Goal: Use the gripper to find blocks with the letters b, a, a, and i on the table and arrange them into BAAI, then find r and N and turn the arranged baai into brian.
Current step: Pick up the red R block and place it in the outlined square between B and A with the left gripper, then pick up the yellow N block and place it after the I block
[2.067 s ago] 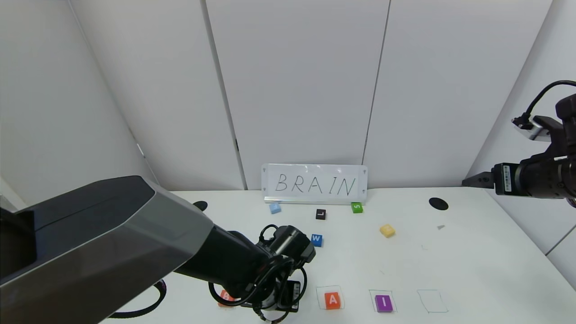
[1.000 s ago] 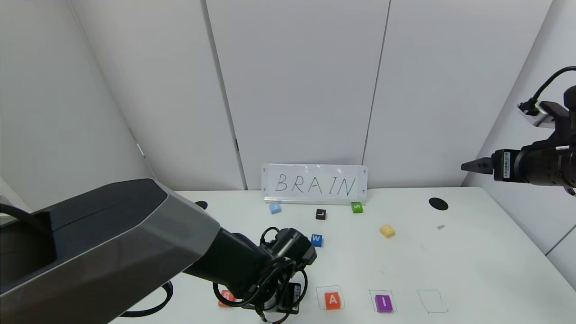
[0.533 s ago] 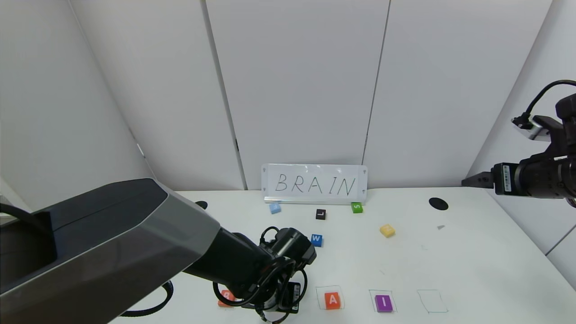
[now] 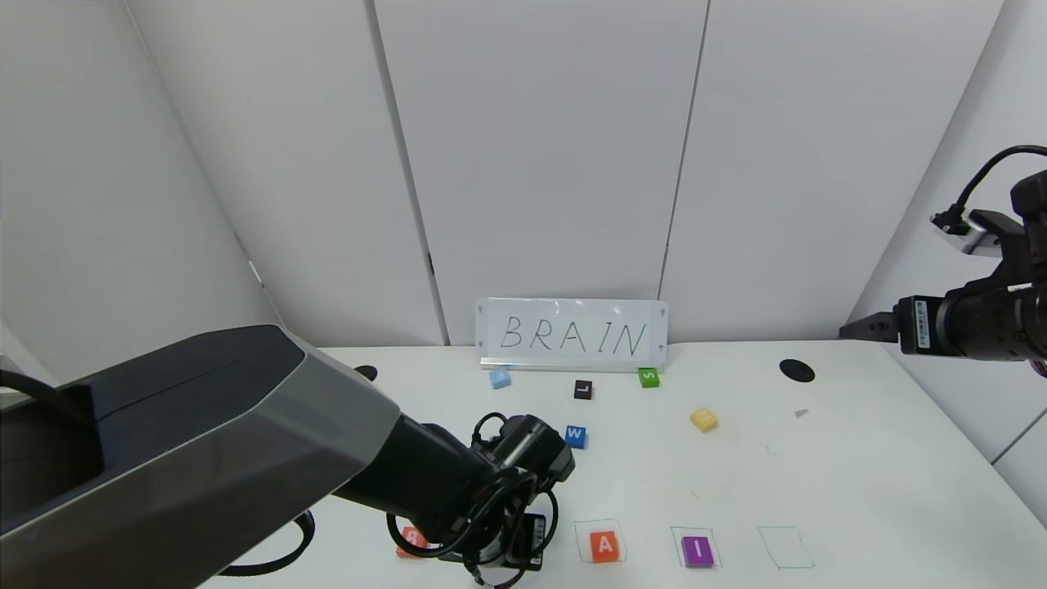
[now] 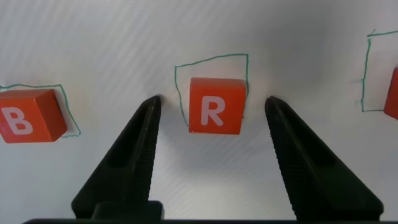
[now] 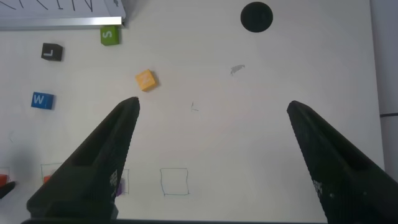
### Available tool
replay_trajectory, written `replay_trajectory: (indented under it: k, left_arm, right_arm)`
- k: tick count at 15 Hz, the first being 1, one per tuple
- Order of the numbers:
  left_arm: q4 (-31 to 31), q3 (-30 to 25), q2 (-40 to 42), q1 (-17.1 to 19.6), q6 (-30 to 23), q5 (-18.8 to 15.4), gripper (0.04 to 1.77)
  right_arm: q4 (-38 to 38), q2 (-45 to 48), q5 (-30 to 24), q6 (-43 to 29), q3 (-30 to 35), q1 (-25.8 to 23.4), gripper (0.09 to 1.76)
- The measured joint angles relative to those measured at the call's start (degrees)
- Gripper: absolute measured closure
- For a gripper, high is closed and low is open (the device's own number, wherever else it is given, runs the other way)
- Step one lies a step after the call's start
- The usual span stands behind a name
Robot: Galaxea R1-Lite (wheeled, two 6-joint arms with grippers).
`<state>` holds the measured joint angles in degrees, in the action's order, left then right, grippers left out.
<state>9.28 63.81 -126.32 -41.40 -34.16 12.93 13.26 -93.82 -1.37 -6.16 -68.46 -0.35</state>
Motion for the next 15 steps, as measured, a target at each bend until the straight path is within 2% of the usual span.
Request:
replay_trajectory:
  k: [6,15]
  left_arm:
    - [-0.02,0.02,0.29,-0.09,0.0,0.15,0.33]
    - [0.76,-0.72,5.38,0.52,1.21,0.3,0.17]
  right_arm:
    - [0.0,0.09,-0.02,0.0,0.0,0.02,0.14]
    - [0.01,0.46,-0.02,0.02,0.05,0.17,0.14]
